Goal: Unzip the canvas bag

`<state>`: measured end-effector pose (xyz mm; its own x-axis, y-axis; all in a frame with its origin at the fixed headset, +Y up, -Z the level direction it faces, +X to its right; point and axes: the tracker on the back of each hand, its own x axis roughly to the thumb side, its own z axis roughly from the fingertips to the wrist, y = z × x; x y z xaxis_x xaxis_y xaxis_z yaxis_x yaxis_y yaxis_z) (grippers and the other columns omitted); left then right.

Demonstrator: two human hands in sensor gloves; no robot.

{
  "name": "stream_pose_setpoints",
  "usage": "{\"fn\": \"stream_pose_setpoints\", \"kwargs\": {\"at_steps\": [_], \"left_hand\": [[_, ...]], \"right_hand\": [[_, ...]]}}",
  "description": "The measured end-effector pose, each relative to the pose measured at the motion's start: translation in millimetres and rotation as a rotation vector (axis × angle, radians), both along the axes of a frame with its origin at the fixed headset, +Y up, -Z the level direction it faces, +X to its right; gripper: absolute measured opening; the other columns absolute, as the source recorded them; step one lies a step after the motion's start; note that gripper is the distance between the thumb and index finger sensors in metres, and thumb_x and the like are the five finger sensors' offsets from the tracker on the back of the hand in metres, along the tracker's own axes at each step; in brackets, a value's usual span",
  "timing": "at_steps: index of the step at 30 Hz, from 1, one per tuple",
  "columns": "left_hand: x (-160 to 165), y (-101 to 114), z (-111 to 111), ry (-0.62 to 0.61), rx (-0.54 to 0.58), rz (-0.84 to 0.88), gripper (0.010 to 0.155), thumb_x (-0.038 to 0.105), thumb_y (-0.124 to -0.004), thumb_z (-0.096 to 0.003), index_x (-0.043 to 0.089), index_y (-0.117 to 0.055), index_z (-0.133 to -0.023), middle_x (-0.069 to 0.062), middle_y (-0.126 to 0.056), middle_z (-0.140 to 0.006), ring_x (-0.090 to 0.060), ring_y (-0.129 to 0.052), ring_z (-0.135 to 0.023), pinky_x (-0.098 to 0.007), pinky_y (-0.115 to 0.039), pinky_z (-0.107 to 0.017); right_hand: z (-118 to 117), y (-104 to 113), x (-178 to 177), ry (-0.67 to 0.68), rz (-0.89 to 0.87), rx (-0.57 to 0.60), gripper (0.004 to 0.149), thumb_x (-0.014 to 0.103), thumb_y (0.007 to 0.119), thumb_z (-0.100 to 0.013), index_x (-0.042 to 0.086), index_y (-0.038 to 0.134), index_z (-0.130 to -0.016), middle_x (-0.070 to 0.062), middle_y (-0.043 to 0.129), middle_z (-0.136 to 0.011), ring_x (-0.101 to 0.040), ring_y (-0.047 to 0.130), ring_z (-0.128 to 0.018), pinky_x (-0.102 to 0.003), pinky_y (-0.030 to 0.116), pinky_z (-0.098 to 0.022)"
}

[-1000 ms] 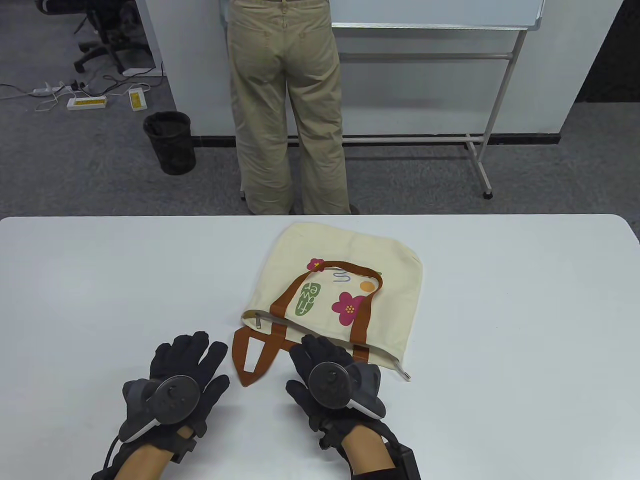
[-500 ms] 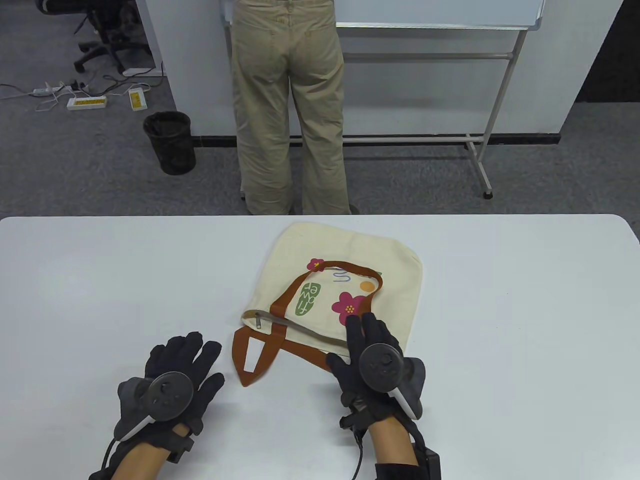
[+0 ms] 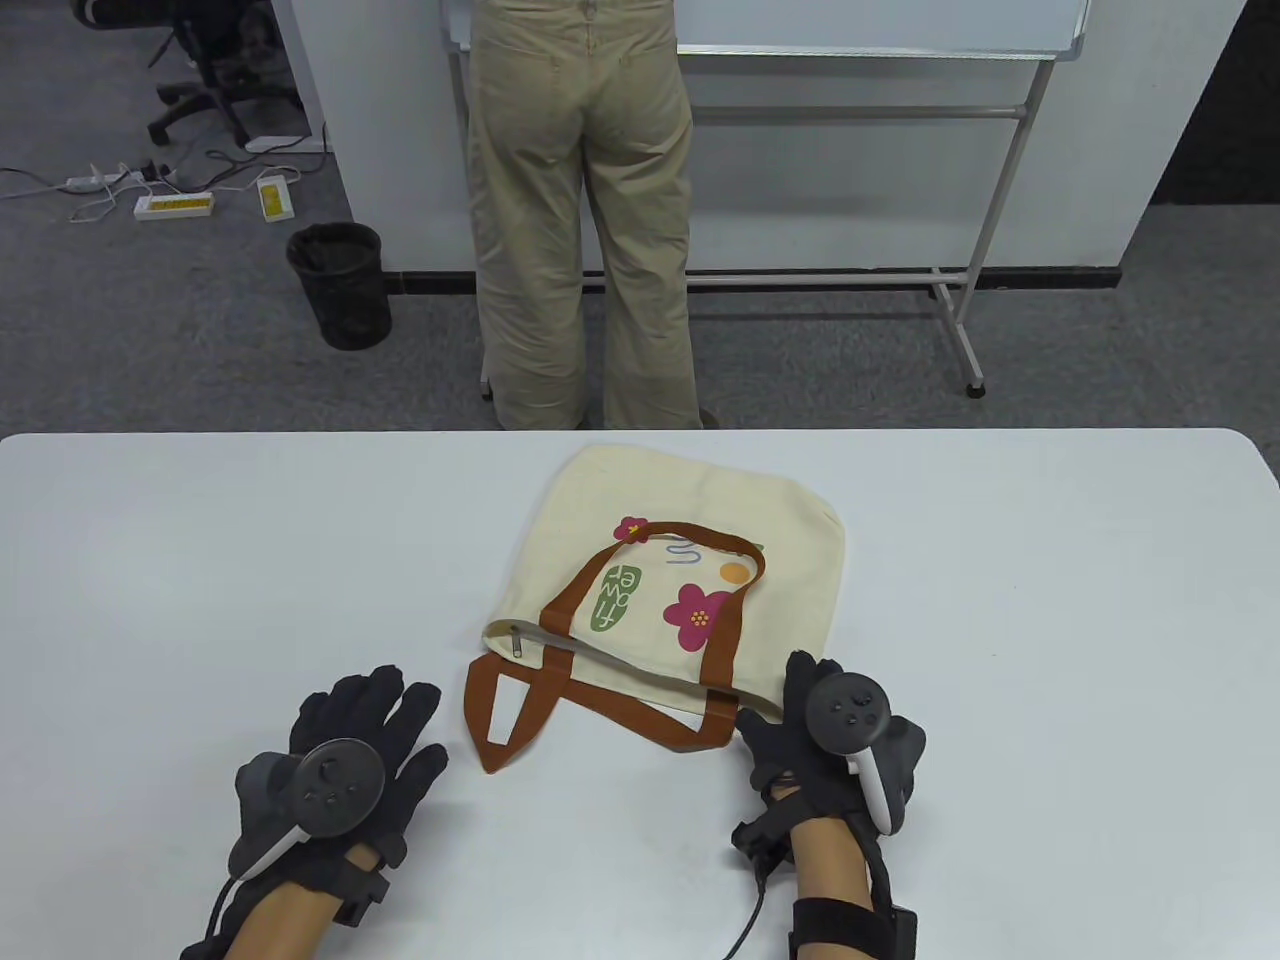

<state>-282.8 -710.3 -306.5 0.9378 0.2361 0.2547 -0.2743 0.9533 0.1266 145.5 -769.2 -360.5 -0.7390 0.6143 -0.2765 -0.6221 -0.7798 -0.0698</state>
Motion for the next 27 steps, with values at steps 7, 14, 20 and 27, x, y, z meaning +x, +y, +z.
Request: {"fn": "stream_pose_setpoints", "kwargs": {"at_steps": [7, 14, 20, 27], "left_hand": [[-4.4, 0.7, -1.3, 0.007, -0.008, 0.020, 0.065, 0.055, -0.067, -0.0473, 0.026, -0.061, -0.105, -0.017, -0.056, -0.116, -0.048, -0.053, -0.103, -0.071, -0.036, -0.072], [-10.9, 2.8, -1.0, 0.013, -0.006, 0.034, 0.065, 0.055, -0.067, -0.0473, 0.026, -0.061, -0.105, -0.017, -0.056, -0.116, -0.048, -0.053, -0.103, -0.071, -0.036, -0.072], [-15.2, 5.4, -0.4, 0.022, 0.002, 0.056, 0.065, 0.055, -0.067, -0.0473, 0.025, -0.061, -0.105, -0.017, -0.057, -0.116, -0.048, -0.053, -0.103, -0.071, -0.036, -0.072], [-15.5, 5.4, -0.5, 0.026, 0.002, 0.067, 0.065, 0.055, -0.067, -0.0474, 0.025, -0.062, -0.105, -0.017, -0.057, -0.116, -0.048, -0.054, -0.103, -0.071, -0.036, -0.071]], "right_hand": [[-4.3, -7.4, -10.3, 0.003, 0.093, -0.090, 0.072, 0.040, 0.087, -0.044, 0.016, 0.056, -0.104, -0.014, 0.051, -0.107, -0.042, 0.050, -0.100, -0.064, 0.036, -0.070], [-1.5, 0.0, -13.1, -0.092, 0.101, -0.004, 0.047, 0.032, 0.081, -0.046, 0.013, 0.080, -0.089, -0.015, 0.074, -0.092, -0.039, 0.069, -0.085, -0.061, 0.051, -0.063], [2.9, 4.5, -11.6, -0.171, -0.105, 0.122, 0.047, 0.033, 0.084, -0.043, 0.008, 0.086, -0.083, -0.020, 0.085, -0.080, -0.042, 0.085, -0.065, -0.058, 0.065, -0.048], [0.3, 7.7, -15.3, -0.086, -0.411, 0.193, 0.048, 0.031, 0.086, -0.041, 0.005, 0.087, -0.081, -0.020, 0.090, -0.072, -0.041, 0.091, -0.050, -0.054, 0.071, -0.037]]}}
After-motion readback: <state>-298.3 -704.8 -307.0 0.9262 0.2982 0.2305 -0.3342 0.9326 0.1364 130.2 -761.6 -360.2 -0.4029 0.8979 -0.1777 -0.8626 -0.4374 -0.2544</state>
